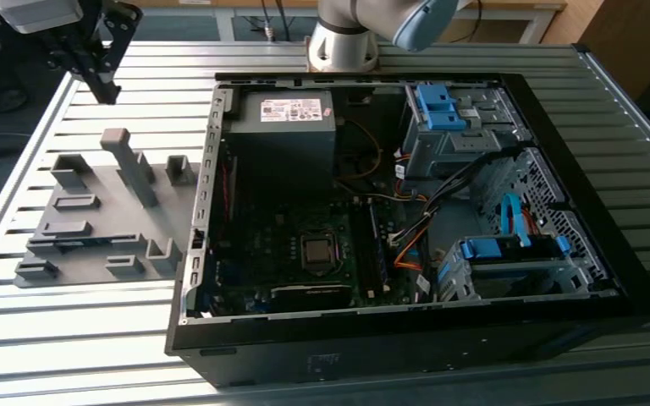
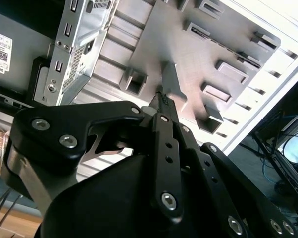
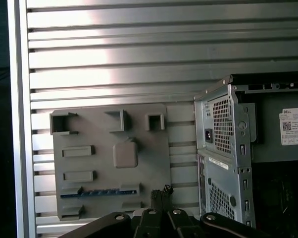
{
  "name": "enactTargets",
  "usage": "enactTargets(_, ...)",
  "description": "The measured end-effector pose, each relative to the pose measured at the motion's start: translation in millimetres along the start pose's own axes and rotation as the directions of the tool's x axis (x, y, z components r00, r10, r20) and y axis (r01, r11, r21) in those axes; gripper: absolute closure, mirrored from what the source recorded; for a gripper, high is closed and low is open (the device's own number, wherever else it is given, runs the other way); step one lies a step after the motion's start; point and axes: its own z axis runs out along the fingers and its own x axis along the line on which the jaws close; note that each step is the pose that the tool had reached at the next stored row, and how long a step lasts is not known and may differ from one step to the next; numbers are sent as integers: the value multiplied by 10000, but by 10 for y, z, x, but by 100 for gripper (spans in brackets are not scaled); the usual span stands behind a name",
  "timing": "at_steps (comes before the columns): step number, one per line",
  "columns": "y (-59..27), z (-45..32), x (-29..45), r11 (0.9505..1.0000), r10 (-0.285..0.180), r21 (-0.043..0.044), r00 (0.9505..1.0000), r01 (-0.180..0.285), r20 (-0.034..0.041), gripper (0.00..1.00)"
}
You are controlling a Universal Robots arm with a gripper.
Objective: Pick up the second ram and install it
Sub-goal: 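Reach for the second ram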
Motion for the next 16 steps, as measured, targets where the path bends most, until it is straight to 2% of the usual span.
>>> enactTargets(8,-75,-3,50,10000,0,-1,10000,0,1,89)
enactTargets(16,-119,-9,214,10000,0,0,10000,0,0,89)
